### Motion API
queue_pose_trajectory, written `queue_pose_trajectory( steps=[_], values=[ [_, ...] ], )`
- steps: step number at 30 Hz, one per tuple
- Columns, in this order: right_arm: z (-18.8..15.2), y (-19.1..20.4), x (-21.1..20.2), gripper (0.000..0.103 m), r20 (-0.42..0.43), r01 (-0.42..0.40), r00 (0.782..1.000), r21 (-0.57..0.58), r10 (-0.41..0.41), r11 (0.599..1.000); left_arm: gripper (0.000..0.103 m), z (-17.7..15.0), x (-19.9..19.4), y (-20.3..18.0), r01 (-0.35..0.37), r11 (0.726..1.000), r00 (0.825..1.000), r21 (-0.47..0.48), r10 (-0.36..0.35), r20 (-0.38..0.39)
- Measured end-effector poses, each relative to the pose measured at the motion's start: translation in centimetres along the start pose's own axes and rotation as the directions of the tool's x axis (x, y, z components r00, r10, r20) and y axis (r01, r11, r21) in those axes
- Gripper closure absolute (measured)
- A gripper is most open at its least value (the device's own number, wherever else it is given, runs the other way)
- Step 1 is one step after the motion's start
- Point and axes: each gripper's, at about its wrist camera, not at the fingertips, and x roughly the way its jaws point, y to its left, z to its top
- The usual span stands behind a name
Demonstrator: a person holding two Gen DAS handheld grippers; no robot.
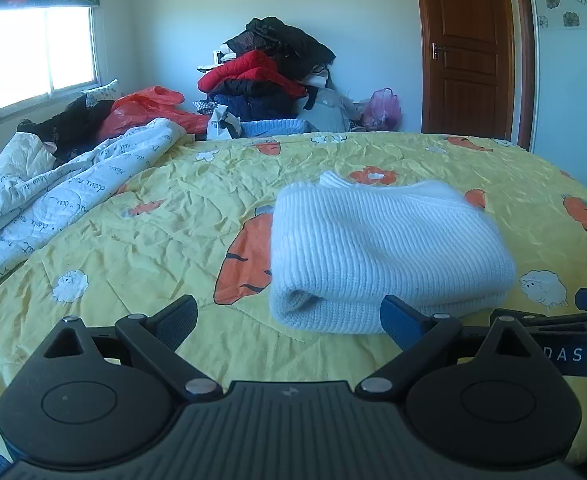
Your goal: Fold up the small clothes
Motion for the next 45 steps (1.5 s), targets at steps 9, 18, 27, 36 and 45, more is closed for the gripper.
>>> queue_pose_trajectory(
  steps=[9,18,27,36,45],
  values=[
    [-0.04,0.12,0.06,0.001,-0.007,-0.005,1.0,0.001,0.005,1.0,0.004,-0.1,0.06,0.07,0.001,1.0,1.0,-0.005,-0.001,-0.006],
    [-0.05,0.15,0.04,0.001,-0.007,-0.006,1.0,0.002,0.006,1.0,0.004,-0.27,0.13,0.04,0.001,1.0,1.0,-0.009,-0.001,-0.014],
    [-0.2,0.21,0.06,0.001,-0.008,-0.009,1.0,-0.003,0.009,1.0,0.004,-0.24,0.11,0.08,0.0,1.0,1.0,-0.01,0.0,-0.014],
    [-0.22,0.22,0.1,0.001,-0.007,-0.013,1.0,-0.005,0.013,1.0,0.004,-0.23,0.12,0.09,0.001,1.0,1.0,-0.009,-0.001,-0.014],
    [-0.26,0.29,0.11,0.001,-0.008,-0.015,1.0,-0.005,0.015,1.0,0.004,-0.18,0.04,0.03,-0.001,1.0,1.0,-0.008,0.001,-0.011]
  ],
)
